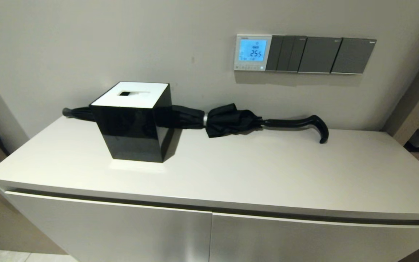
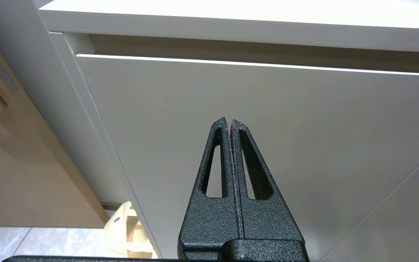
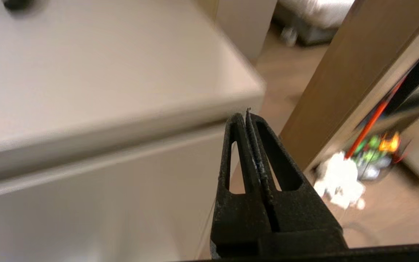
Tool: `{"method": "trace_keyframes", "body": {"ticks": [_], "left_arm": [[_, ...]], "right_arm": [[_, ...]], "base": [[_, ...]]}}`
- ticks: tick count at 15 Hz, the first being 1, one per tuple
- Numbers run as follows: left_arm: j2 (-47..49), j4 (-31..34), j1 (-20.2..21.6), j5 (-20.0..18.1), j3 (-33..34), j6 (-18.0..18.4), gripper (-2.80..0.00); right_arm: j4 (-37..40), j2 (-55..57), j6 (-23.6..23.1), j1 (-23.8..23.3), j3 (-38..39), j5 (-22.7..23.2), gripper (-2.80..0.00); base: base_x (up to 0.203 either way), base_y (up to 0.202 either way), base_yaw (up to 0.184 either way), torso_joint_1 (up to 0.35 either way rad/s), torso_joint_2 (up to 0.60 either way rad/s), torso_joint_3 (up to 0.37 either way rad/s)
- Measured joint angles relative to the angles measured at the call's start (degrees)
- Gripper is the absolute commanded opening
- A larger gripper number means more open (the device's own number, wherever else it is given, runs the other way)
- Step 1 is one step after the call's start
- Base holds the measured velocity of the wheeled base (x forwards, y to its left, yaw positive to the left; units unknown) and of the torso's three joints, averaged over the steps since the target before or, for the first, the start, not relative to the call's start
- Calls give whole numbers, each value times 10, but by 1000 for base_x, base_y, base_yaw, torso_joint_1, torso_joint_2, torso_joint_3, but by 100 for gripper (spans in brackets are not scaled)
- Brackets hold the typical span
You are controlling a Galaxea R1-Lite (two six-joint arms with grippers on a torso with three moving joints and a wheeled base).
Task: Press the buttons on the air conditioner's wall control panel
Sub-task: Turn off the central air conditioner
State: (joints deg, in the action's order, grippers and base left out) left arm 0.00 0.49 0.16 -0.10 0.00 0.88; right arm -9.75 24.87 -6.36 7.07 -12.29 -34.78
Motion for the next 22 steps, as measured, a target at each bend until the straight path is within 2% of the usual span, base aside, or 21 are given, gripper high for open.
{"method": "trace_keyframes", "body": {"ticks": [4, 8, 10, 14, 22], "left_arm": [[0, 0, 0, 0, 0, 0, -280], [0, 0, 0, 0, 0, 0, -280], [0, 0, 0, 0, 0, 0, -280], [0, 0, 0, 0, 0, 0, -280], [0, 0, 0, 0, 0, 0, -280]], "right_arm": [[-1, -42, 21, -9, 61, 0, -280], [-8, -109, 22, -66, 84, 2, -280], [-20, -140, 21, -71, 100, 19, -280], [9, -220, 23, -68, 118, 170, -280], [30, -249, 33, -68, 122, 317, -280]], "base": [[0, 0, 0, 0, 0, 0], [0, 0, 0, 0, 0, 0], [0, 0, 0, 0, 0, 0], [0, 0, 0, 0, 0, 0], [0, 0, 0, 0, 0, 0]]}}
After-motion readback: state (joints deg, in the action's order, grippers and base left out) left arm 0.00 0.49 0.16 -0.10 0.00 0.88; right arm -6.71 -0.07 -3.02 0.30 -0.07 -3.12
